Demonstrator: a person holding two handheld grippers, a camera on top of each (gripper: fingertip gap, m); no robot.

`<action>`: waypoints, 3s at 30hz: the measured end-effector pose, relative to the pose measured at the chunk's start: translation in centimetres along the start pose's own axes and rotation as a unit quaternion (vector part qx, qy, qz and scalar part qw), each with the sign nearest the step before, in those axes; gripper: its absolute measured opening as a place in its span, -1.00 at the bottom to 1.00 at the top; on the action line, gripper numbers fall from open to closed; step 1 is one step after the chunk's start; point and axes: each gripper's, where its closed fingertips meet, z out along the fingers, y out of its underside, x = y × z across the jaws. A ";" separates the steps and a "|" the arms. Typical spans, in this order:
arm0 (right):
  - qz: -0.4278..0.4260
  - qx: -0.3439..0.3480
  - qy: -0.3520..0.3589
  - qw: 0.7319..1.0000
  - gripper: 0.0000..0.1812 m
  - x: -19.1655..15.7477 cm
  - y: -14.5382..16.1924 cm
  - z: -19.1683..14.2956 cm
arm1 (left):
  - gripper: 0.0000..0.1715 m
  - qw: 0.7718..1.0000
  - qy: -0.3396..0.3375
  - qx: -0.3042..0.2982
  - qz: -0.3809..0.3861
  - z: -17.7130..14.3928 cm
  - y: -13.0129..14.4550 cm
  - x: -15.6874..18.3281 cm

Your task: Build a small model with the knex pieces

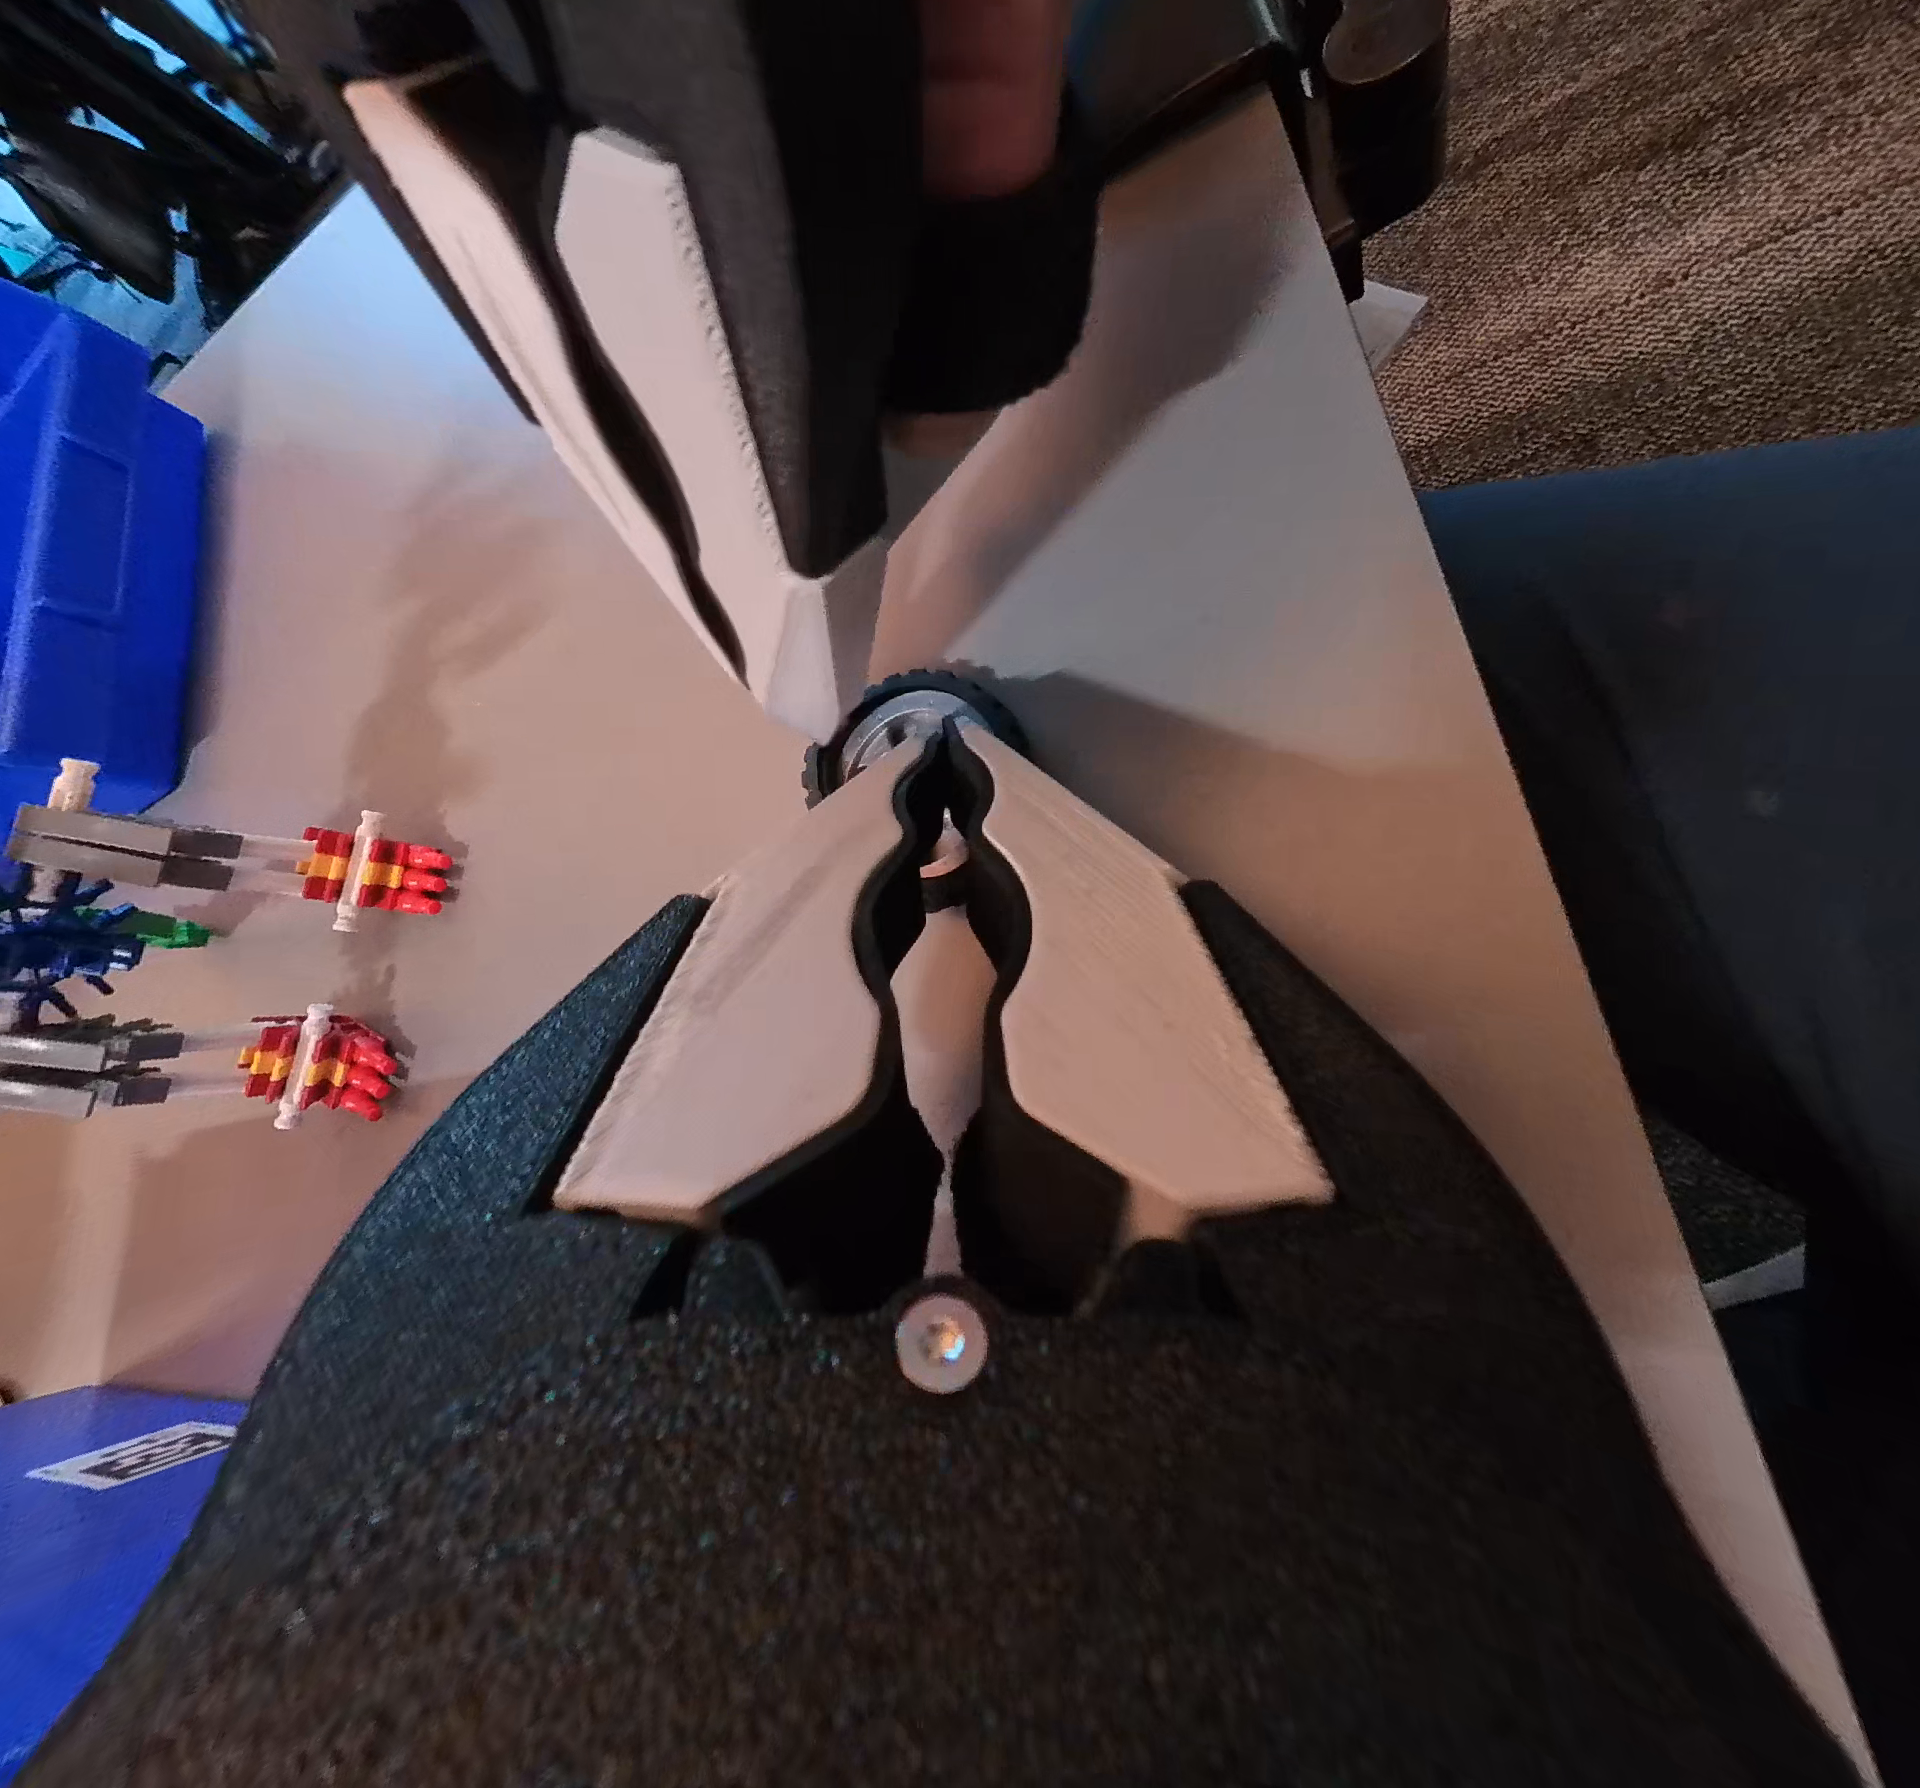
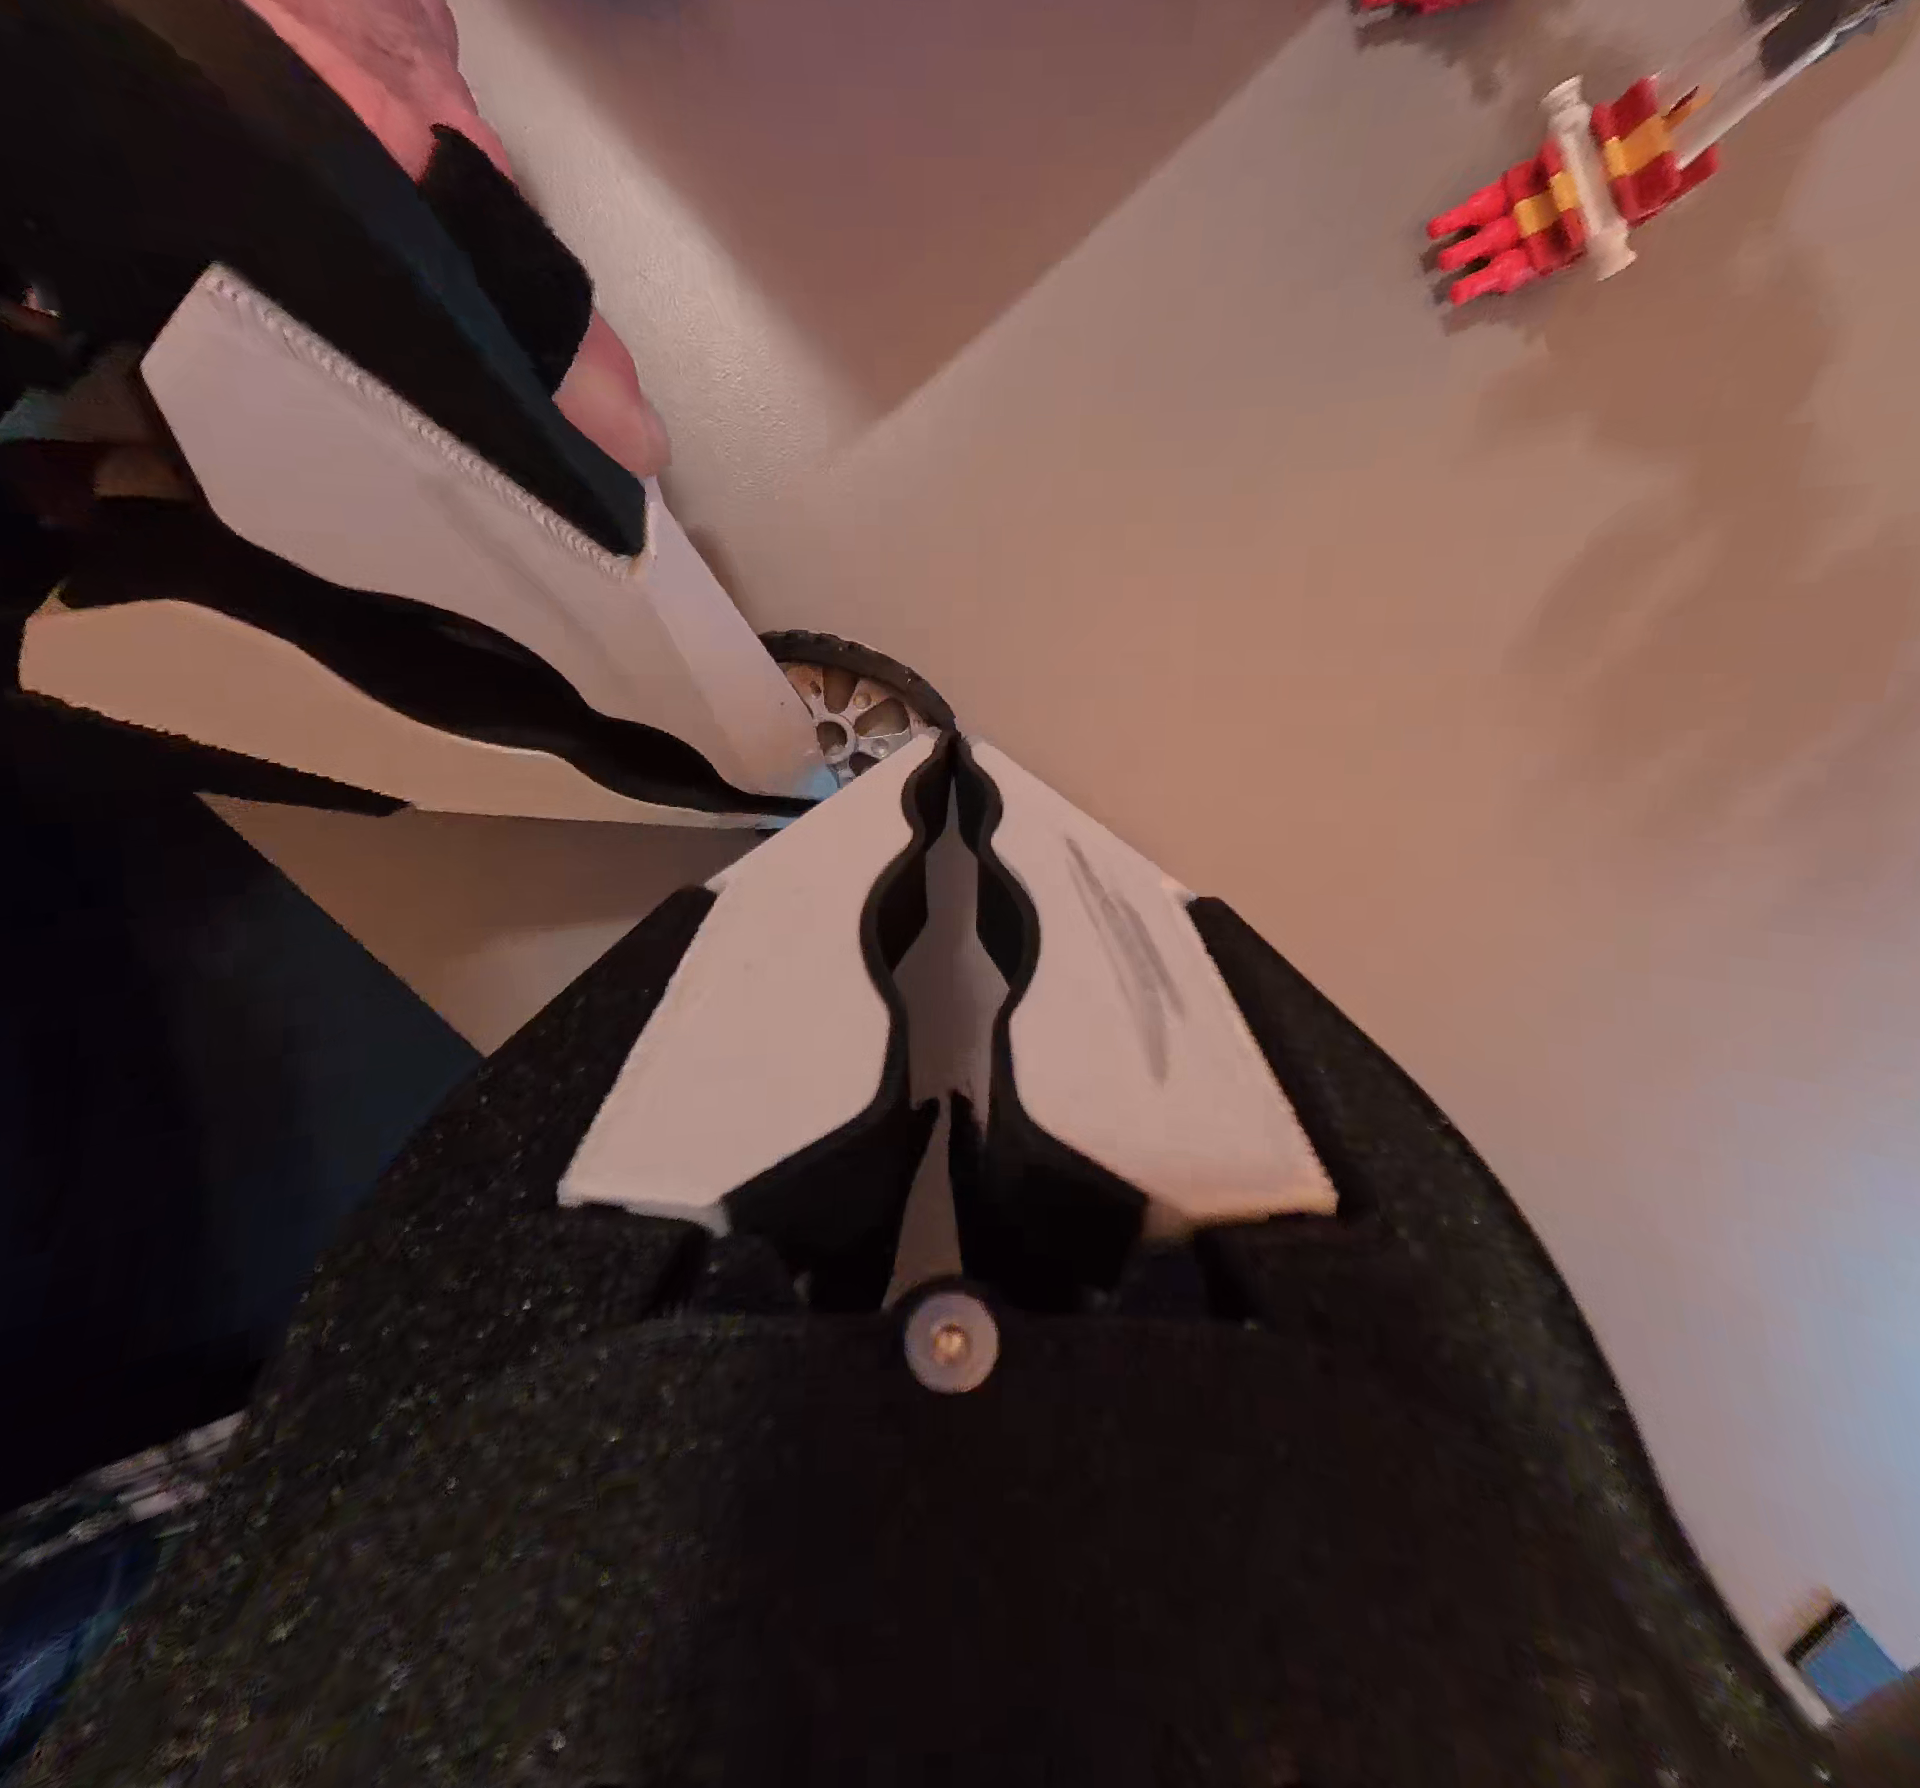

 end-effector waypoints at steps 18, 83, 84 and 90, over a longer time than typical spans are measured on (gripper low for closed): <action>-0.088 0.010 -0.004 0.996 -1.00 -0.4 -1.0 0.1 | -1.00 1.000 0.003 0.004 -0.004 -0.1 0.1 0.0; -0.098 0.002 -0.067 0.993 -1.00 -3.1 -2.3 1.7 | -1.00 0.997 -0.018 0.071 0.018 -4.3 1.8 -0.4; -0.101 0.004 -0.063 0.993 -1.00 -3.1 -2.3 1.6 | -1.00 0.997 -0.014 0.068 0.023 -4.5 1.9 -0.2; -0.092 0.013 -0.034 0.995 -1.00 -4.0 -1.5 0.5 | -1.00 0.998 0.007 0.030 0.058 -4.2 3.8 1.2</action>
